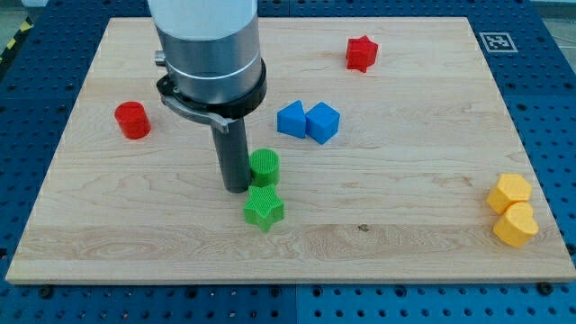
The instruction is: Shove green circle right horizontally towards blue cube
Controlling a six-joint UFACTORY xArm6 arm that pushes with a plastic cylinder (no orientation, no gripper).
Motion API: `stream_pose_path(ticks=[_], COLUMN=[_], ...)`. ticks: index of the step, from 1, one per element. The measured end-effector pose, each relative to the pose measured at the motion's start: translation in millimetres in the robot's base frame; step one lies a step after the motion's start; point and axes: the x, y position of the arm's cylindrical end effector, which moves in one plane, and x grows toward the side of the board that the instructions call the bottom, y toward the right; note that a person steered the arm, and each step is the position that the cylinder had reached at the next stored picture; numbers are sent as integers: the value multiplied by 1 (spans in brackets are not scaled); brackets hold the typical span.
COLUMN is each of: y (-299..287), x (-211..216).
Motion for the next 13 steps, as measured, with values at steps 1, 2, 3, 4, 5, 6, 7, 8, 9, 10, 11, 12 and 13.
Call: stream_pose_path(ticks=[1, 2, 3, 4, 5, 6, 7, 8, 9, 10, 11, 12, 13], y=[0, 0, 6, 14, 15, 13, -4, 12, 48, 73, 93, 116, 124], x=[-3, -6, -6, -8, -11, -11, -12, -18, -14, -14, -14, -14, -14])
